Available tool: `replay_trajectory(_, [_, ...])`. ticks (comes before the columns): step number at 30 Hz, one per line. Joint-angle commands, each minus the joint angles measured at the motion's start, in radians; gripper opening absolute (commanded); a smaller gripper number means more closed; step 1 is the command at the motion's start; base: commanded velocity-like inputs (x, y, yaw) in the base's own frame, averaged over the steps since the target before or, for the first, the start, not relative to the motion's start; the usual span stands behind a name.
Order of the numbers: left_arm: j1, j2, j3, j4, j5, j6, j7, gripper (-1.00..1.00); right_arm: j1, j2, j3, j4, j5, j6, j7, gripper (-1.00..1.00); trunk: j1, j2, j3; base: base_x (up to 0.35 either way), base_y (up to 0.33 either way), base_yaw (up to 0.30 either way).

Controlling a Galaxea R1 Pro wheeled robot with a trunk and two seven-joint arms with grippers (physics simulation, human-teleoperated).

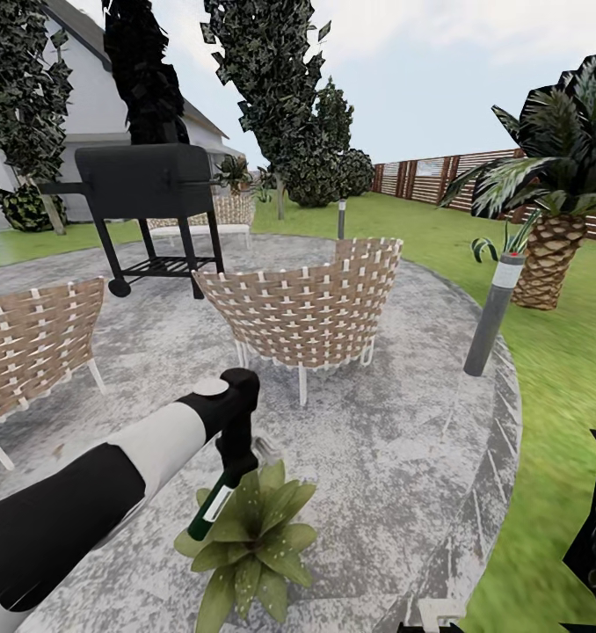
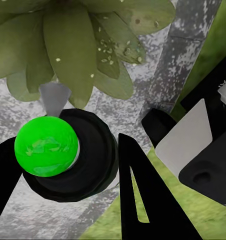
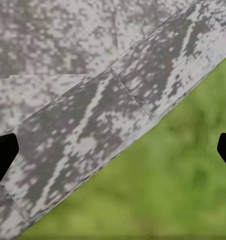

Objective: Pick up the pesticide atomizer in the garden and spray insectifuge to fully cover both potted plants in the garden.

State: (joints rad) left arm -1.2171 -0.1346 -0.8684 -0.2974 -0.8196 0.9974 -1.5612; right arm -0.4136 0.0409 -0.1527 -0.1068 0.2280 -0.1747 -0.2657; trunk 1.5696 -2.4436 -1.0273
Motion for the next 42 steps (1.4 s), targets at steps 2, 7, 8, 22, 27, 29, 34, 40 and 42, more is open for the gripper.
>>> replay_trajectory(2, [0.001,0.001,0.000,0.003,-0.010,0.010,-0.010,-1.00,-0.001,0.001,-0.008,0.001,0.010,-0.003,-0.003,1.00,0.000,0.000,-0.001,0.000,0.000,-0.003])
replay_trajectory(7, [0.001,0.000,-0.001,0.004,-0.010,0.009,-0.010,-1.00,-0.001,0.001,-0.008,0.001,0.010,-0.003,-0.002,1.00,0.000,0.000,-0.001,0.000,0.000,-0.212])
replay_trajectory(8, [0.001,0.000,-0.001,0.003,-0.009,0.009,-0.010,-1.00,-0.001,0.001,-0.008,0.001,0.010,-0.003,-0.002,1.00,0.000,0.000,-0.001,0.000,0.000,-0.270])
replay_trajectory(22, [0.002,0.004,-0.005,0.009,-0.015,0.010,-0.010,-1.00,-0.001,0.001,-0.008,0.001,0.010,-0.003,-0.003,1.00,0.000,0.000,-0.001,-0.187,0.200,-0.026])
replay_trajectory(27, [0.003,0.015,-0.004,0.012,-0.015,0.008,-0.010,-1.00,-0.001,0.001,-0.008,0.001,0.010,-0.003,-0.003,1.00,0.000,0.000,-0.001,-0.006,0.333,0.000])
replay_trajectory(29, [0.017,0.017,-0.004,0.012,-0.015,0.008,-0.010,-1.00,-0.001,0.001,-0.008,0.001,0.010,-0.003,-0.003,1.00,0.000,0.000,-0.001,-0.001,0.292,0.000])
replay_trajectory(34, [0.087,0.017,-0.007,0.011,-0.021,0.008,-0.010,-1.00,-0.001,0.001,-0.008,0.001,0.010,-0.003,-0.003,1.00,0.000,0.000,-0.001,0.000,0.077,0.000])
replay_trajectory(40, [0.127,0.018,0.004,0.008,-0.020,0.013,-0.010,-1.00,-0.001,0.001,-0.007,0.001,0.010,-0.003,-0.003,1.00,0.000,0.000,-0.001,0.000,0.001,0.000])
replay_trajectory(42, [0.132,0.030,0.005,0.007,-0.020,0.013,-0.010,-1.00,-0.001,0.000,-0.008,0.001,0.010,-0.004,-0.003,1.00,0.000,0.000,-0.001,0.000,0.000,0.000])
